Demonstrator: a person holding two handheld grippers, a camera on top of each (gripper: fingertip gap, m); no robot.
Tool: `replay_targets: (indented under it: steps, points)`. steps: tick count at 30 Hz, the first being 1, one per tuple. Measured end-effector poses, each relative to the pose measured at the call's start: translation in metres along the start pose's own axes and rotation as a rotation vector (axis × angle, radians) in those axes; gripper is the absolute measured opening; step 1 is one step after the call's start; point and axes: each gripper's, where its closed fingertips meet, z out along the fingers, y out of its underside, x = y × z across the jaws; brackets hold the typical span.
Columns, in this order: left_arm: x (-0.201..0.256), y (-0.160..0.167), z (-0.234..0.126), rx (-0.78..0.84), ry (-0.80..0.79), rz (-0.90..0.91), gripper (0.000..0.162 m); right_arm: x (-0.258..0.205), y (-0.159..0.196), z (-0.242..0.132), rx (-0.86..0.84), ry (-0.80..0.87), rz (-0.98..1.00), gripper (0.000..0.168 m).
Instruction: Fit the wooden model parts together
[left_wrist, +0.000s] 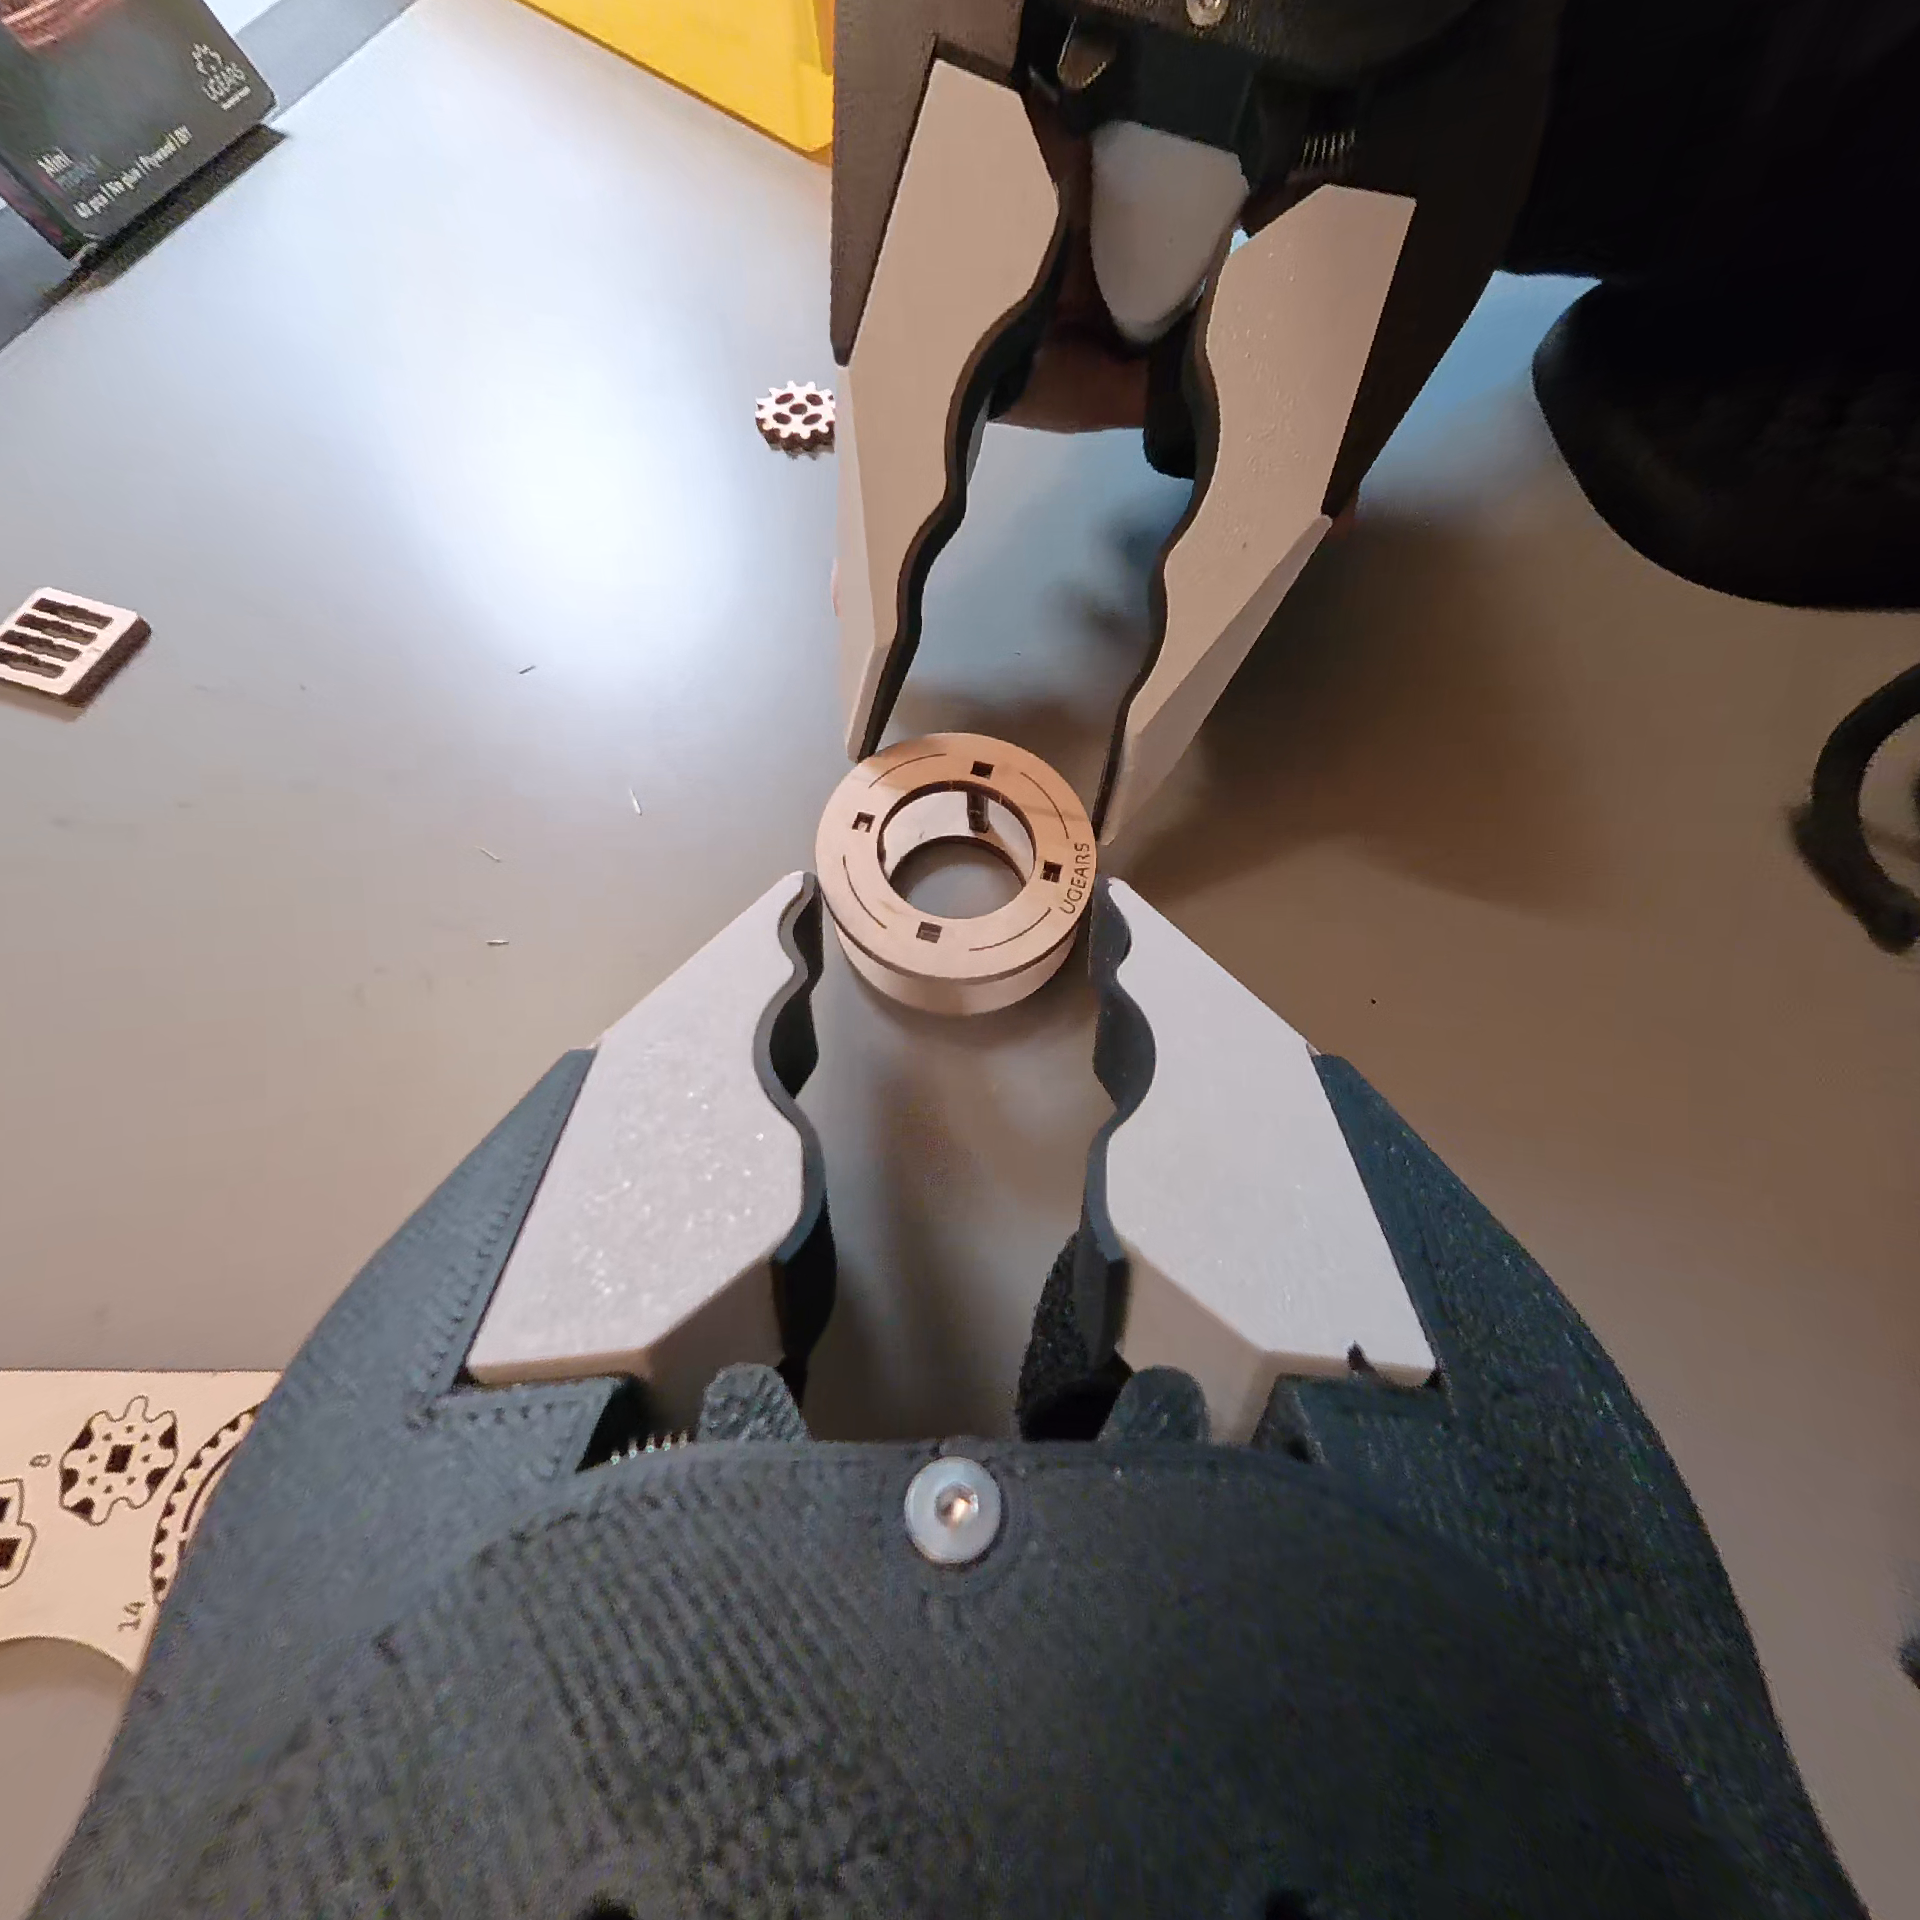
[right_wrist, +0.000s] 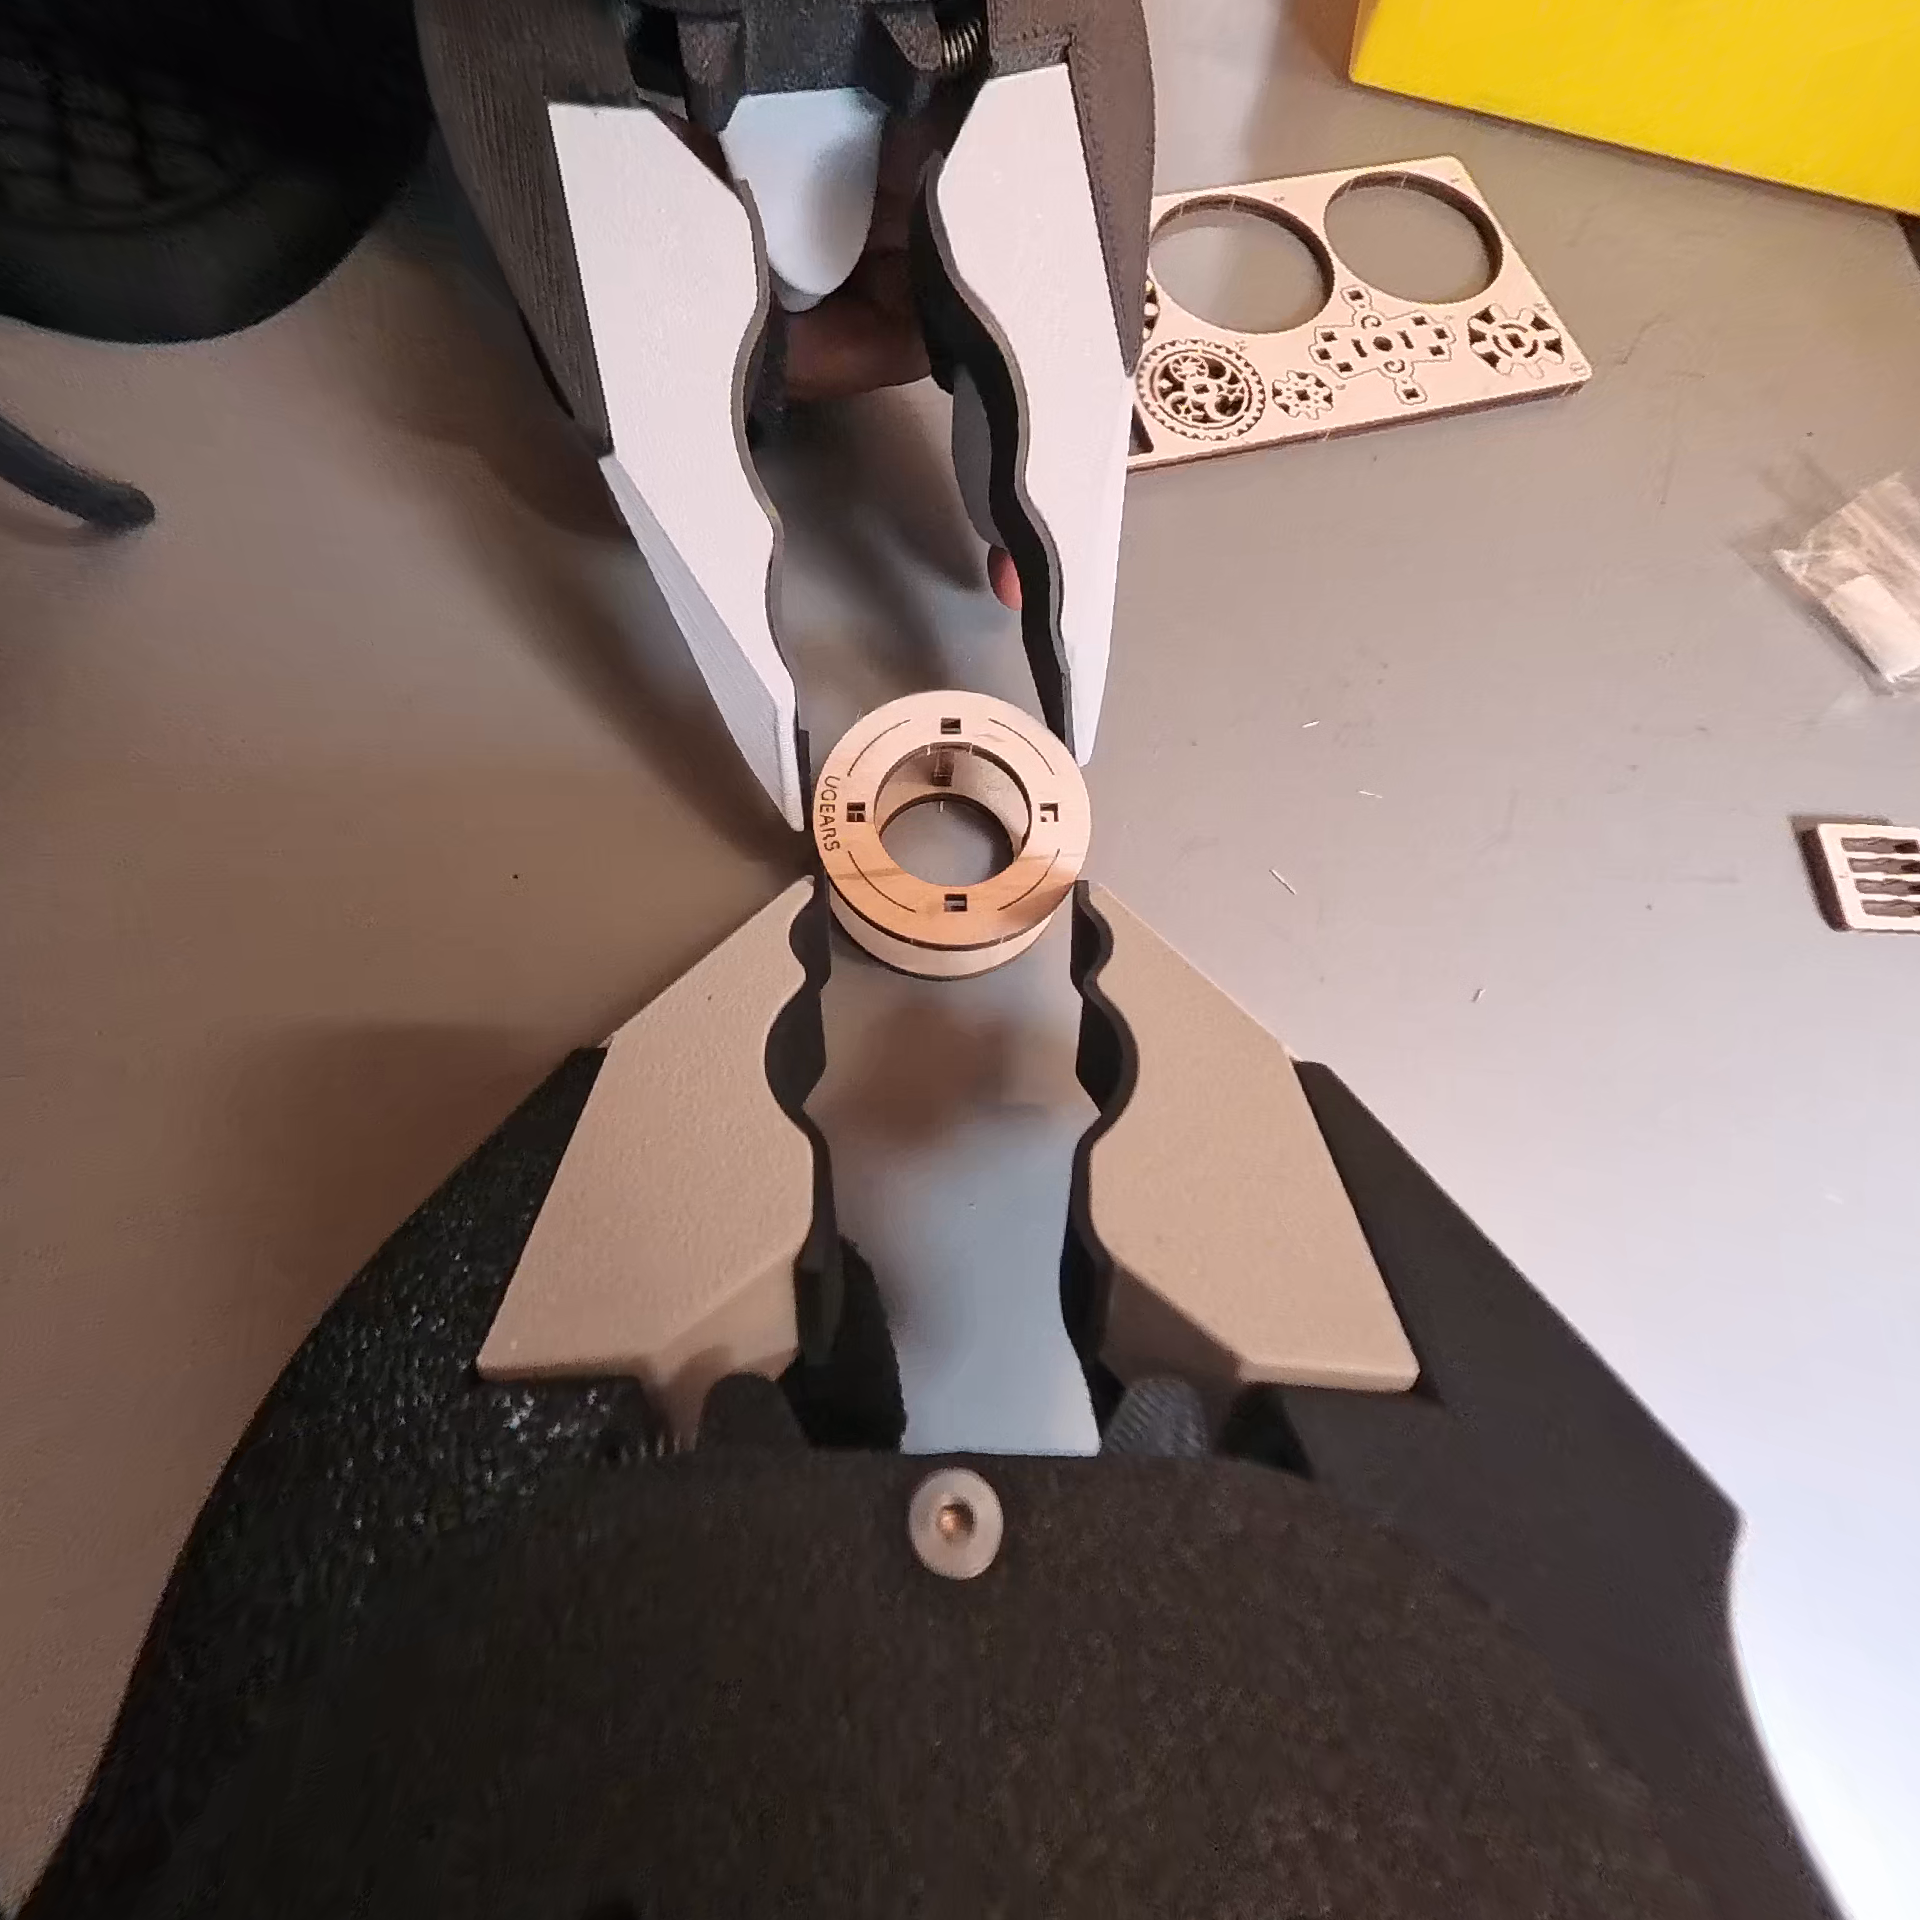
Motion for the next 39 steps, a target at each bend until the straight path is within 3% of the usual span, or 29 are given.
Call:
replay_targets:
  steps: [39]
  points:
    - [0.003, -0.001, 0.003, -0.006, -0.001, -0.021, 0.051, -0.005, -0.003, -0.01, 0.028, -0.057, 0.007, 0.035]
